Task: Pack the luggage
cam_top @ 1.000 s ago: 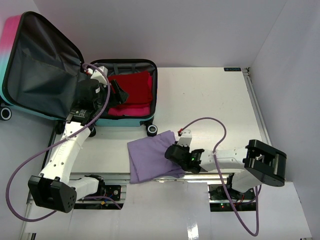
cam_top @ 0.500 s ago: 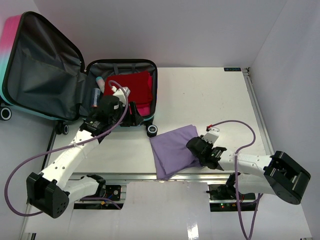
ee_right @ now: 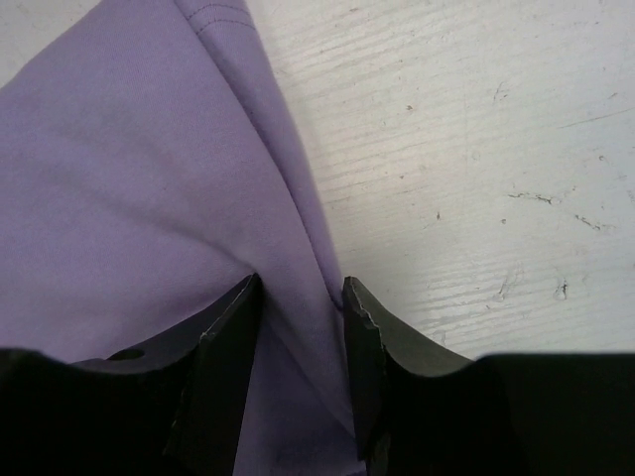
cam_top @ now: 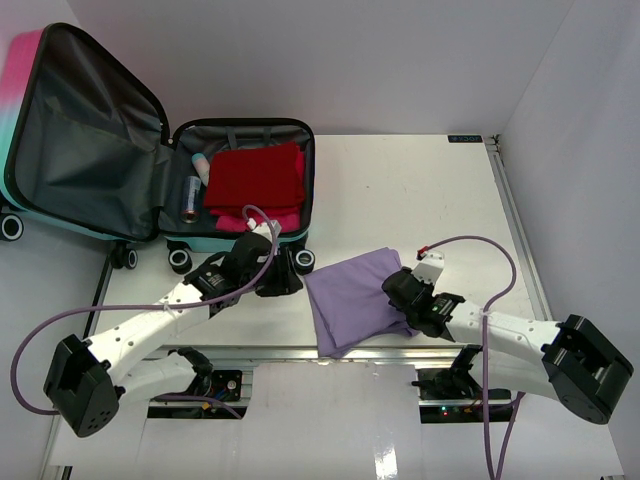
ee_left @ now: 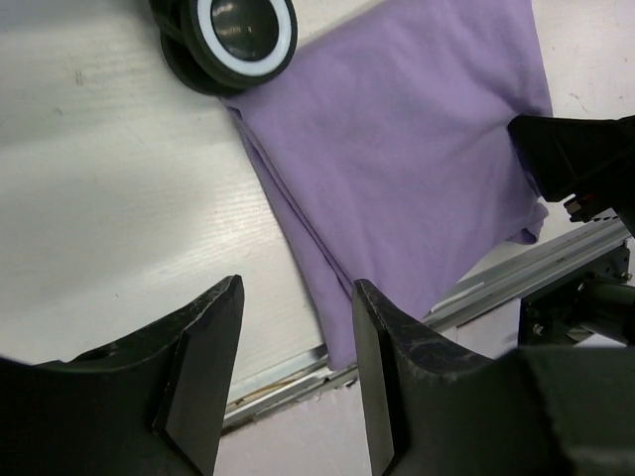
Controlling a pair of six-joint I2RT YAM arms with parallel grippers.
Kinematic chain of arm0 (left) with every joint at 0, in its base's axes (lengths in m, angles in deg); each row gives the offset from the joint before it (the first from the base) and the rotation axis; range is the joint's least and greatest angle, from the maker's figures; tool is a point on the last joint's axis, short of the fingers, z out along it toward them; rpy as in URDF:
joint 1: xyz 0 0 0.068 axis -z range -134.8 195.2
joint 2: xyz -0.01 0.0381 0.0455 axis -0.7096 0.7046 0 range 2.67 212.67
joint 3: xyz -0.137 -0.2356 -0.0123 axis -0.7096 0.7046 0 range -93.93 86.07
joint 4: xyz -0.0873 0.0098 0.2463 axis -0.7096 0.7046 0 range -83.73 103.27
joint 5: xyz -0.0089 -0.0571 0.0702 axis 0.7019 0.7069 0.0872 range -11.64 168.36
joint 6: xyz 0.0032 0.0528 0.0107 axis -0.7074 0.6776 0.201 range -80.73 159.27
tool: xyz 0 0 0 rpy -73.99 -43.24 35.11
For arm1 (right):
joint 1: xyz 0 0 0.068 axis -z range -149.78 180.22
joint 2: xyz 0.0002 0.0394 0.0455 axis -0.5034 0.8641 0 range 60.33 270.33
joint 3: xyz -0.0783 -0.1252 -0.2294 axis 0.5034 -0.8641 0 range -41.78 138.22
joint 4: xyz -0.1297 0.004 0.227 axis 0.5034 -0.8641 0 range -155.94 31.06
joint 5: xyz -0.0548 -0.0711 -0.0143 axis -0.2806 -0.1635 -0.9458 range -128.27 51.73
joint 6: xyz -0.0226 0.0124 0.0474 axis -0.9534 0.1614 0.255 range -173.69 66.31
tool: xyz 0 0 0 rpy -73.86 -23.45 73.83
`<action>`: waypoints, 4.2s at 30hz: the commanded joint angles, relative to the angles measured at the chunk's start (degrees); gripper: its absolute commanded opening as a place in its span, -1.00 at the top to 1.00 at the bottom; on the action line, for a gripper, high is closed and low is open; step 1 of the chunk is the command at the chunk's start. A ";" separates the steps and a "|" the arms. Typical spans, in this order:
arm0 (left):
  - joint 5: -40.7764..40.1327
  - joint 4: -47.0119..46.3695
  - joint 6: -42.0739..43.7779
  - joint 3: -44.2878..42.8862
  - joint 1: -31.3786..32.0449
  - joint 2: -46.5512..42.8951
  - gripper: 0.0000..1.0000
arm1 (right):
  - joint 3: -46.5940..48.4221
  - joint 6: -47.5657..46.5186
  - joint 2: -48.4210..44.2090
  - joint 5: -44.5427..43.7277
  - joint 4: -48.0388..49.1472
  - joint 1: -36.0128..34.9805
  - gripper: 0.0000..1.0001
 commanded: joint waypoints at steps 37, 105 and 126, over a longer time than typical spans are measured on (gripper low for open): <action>-15.68 -0.30 -29.88 -6.96 15.60 28.69 -0.39 | 9.67 -37.96 0.72 35.07 -1.11 20.40 -0.51; -24.41 2.48 -9.13 -25.94 15.91 25.60 1.00 | 14.28 -31.85 -4.66 27.79 -6.12 16.61 0.84; -25.99 7.52 9.82 -47.93 5.07 28.58 1.00 | 45.55 -32.98 8.72 19.68 -6.69 8.26 0.85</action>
